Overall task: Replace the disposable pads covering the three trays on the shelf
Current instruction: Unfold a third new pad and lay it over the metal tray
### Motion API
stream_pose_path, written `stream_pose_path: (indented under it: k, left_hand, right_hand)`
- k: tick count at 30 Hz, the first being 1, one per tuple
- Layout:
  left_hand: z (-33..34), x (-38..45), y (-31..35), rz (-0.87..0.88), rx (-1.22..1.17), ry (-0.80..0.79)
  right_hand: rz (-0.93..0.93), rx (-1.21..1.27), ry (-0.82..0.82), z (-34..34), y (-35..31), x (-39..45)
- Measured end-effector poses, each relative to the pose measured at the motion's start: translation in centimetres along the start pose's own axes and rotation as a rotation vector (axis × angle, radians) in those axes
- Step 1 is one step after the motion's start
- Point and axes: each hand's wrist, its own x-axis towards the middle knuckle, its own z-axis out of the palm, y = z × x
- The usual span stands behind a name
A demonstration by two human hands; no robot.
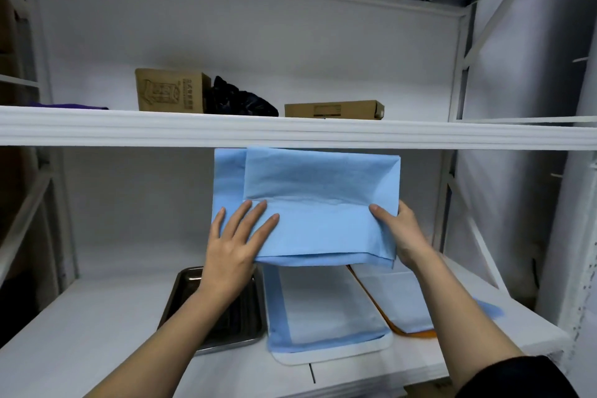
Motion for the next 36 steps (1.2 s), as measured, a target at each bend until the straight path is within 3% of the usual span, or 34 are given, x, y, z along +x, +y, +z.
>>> stream_pose_path:
  k: [3, 7, 10, 13, 17, 21, 23, 26, 31, 36]
  left_hand:
    - [-0.1, -1.1, 1.1, -0.479, -0.283, -0.107]
    - [0.1, -0.9, 1.7, -1.307, -1.072, -0.051]
    - [0.8, -0.8, 0.4, -1.557, -1.717, -0.319]
    - [1.2, -1.1, -0.9, -1.709, -1.961, -0.470]
    - [3.4, -2.7, -2.1, -1.623, -1.855, -0.734]
    - [6.3, -4.5, -3.2, -1.474, -1.410, -1.128]
    - [7.9, -5.5, -3.7, -1.426, -1.204, -1.237]
    - [10.0, -6.3, -4.3, -1.437, -1.037, -1.187]
    - [13.2, -7.5, -4.4, -1.520, -0.958, -0.980]
    - [15.4, -9.5, -4.3, -1.580, -0.964, -1.029]
  right_hand:
    - [0.049, 0.040, -0.017, 0.0, 1.9, 0.1]
    - [0.138, 0.108, -0.019, 0.0, 4.4, 0.6]
    - [0.188, 0.142, -0.039, 0.3, 6.1, 0.9]
    - [0.252, 0.098, -0.067, 0.9, 8.0, 1.5]
    - [0.350, 0.024, -0.076, 1.7, 10.8, 2.9]
    - [0.473, -0.063, -0.108, 2.5, 13.0, 4.0]
    - [0.525, -0.092, -0.105, 2.8, 14.2, 4.6]
    - [0.560, -0.186, -0.155, 3.0, 15.2, 5.1]
    - [0.547, -0.385, -0.124, 3.5, 18.3, 6.2]
    - [0.579, -0.438, -0.122, 4.7, 22.3, 7.1]
